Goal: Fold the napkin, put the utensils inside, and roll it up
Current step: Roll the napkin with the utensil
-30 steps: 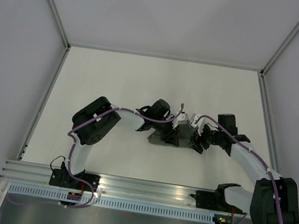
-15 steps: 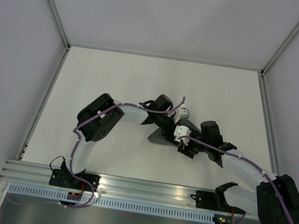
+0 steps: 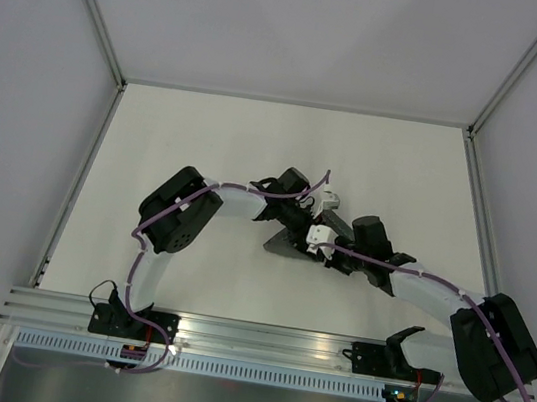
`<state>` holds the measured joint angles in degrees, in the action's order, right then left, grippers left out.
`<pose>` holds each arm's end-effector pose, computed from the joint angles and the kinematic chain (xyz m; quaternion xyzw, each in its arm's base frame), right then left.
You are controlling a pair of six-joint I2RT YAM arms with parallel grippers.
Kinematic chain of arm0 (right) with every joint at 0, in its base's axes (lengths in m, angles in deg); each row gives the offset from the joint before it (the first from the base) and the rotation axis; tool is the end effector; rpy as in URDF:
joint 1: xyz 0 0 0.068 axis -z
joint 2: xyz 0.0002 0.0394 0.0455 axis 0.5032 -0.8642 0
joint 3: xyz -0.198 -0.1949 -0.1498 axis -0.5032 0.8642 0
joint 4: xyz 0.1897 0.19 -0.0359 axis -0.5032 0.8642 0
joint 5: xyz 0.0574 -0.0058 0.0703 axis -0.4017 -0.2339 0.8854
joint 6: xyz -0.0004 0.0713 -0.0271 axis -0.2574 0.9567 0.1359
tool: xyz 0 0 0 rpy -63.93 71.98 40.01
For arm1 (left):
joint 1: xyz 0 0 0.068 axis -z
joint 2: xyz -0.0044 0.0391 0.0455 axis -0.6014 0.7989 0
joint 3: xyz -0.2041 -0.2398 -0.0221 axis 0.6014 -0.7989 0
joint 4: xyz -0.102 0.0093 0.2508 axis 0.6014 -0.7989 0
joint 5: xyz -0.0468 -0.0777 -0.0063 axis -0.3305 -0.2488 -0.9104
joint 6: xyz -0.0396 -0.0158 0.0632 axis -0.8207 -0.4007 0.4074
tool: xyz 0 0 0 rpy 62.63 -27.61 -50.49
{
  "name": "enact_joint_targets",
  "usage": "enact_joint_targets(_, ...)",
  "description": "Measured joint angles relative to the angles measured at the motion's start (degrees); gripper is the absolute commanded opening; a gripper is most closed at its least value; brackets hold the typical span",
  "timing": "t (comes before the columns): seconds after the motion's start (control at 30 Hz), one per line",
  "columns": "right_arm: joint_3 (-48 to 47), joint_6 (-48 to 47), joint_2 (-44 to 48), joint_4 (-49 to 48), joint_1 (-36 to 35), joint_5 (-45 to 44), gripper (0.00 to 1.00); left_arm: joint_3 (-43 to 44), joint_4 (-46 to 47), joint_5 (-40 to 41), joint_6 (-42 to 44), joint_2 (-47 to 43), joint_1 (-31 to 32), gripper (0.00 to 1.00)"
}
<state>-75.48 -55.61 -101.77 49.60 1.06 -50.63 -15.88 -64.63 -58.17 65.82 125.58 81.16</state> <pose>0.1926 0.1356 0.1608 -0.6091 0.6882 0.1304 0.3719 0.3040 -0.3628 0.1371 0.4626 0.7371 -0.4697 0.1486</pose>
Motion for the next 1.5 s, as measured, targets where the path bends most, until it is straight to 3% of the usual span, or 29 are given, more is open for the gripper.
enact_joint_targets(0.13, -0.61, 0.17, -1.16, -0.52, -0.11, 0.11, 0.2, -0.74, 1.27, -0.07, -2.86, -0.57, -0.66, 0.48)
enact_joint_targets(0.2, -1.11, 0.24, -1.81, -0.55, -0.11, 0.33, 0.18, -1.95, 3.17, 0.37, -4.55, -1.2, -1.01, 0.55)
enact_joint_targets(0.5, -5.07, -0.04, -5.25, 3.61, 2.45, 4.63, 0.17, -11.39, 16.28, 6.75, -13.86, -11.76, -3.87, 0.55)
enact_joint_targets(0.87, -19.78, -4.7, -18.67, 21.84, 10.29, 18.4, 0.17, -33.99, 42.23, 30.32, -19.45, -32.85, -3.69, 0.58)
enact_joint_targets(1.03, -29.24, -8.79, -28.04, 33.73, 13.2, 24.55, 0.16, -38.23, 45.38, 42.01, -12.28, -35.21, 3.37, 0.62)
enact_joint_targets(1.2, -37.48, -13.05, -36.74, 45.29, 15.74, 29.77, 0.15, -40.17, 46.56, 51.43, 0.31, -34.95, 12.66, 0.67)
enact_joint_targets(1.5, -41.94, -15.28, -44.15, 57.07, 17.88, 34.69, 0.15, -38.93, 46.01, 57.77, 22.51, -24.28, 20.98, 0.82)
